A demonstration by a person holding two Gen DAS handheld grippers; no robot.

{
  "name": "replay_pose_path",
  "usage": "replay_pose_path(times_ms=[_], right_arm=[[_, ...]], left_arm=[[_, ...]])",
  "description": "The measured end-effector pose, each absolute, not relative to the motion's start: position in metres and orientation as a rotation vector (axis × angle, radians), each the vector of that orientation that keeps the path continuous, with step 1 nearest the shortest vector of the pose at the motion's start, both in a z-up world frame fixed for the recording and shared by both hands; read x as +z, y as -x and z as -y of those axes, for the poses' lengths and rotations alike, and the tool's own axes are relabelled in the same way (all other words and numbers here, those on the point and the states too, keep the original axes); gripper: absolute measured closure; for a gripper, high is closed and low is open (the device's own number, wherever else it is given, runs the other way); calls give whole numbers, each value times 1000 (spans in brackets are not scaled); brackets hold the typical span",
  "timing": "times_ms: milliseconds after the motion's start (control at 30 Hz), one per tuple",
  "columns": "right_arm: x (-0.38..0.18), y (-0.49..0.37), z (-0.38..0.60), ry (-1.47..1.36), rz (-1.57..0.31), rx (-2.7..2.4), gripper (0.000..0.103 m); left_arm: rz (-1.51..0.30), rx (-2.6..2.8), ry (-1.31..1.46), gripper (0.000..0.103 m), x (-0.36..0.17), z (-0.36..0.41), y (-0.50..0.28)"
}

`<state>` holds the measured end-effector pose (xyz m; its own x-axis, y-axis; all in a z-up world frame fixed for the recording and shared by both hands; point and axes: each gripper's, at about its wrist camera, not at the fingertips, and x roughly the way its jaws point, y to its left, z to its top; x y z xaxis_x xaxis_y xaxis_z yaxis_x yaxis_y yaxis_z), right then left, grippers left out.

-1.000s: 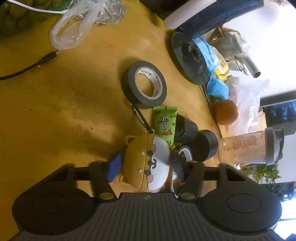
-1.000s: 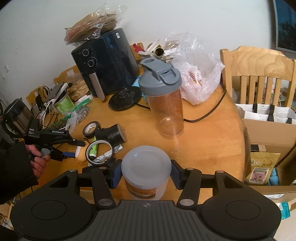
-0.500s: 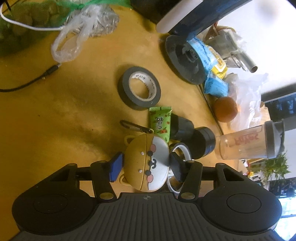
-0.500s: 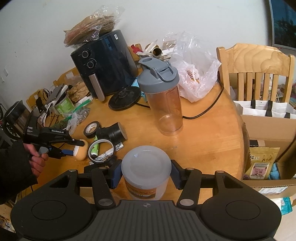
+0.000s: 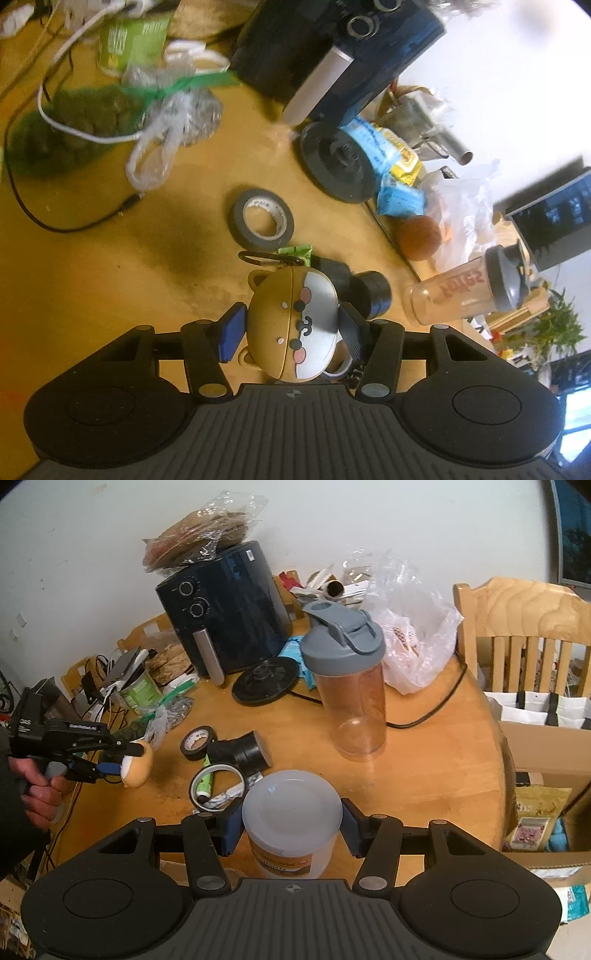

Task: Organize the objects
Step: 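Grasp the cartoon-face case with the left tool while the right tool holds the tub, then carry the case and tub into the cardboard box and open both tools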

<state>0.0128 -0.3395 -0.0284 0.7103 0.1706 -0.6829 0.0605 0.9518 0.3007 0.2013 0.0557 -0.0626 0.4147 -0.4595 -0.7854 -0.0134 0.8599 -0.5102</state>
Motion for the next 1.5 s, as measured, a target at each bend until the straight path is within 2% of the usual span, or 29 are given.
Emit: replay_pose_path(times_ms=[367, 700, 1167, 1500], right_arm=[[-22, -21, 320, -296, -767, 106, 46], [-19, -23, 299, -298, -758, 138, 46], [-25, -15, 262, -269, -796, 205, 46], [-51, -9, 242, -249, -892, 293, 46]], left_arm=[[-1036, -305, 354, 50, -24, -55, -159], [-1032, -318, 308, 50, -13, -58, -123], [-1089, -354, 273, 50, -30, -46, -77], [-1174, -361, 247, 50, -54, -36, -57]])
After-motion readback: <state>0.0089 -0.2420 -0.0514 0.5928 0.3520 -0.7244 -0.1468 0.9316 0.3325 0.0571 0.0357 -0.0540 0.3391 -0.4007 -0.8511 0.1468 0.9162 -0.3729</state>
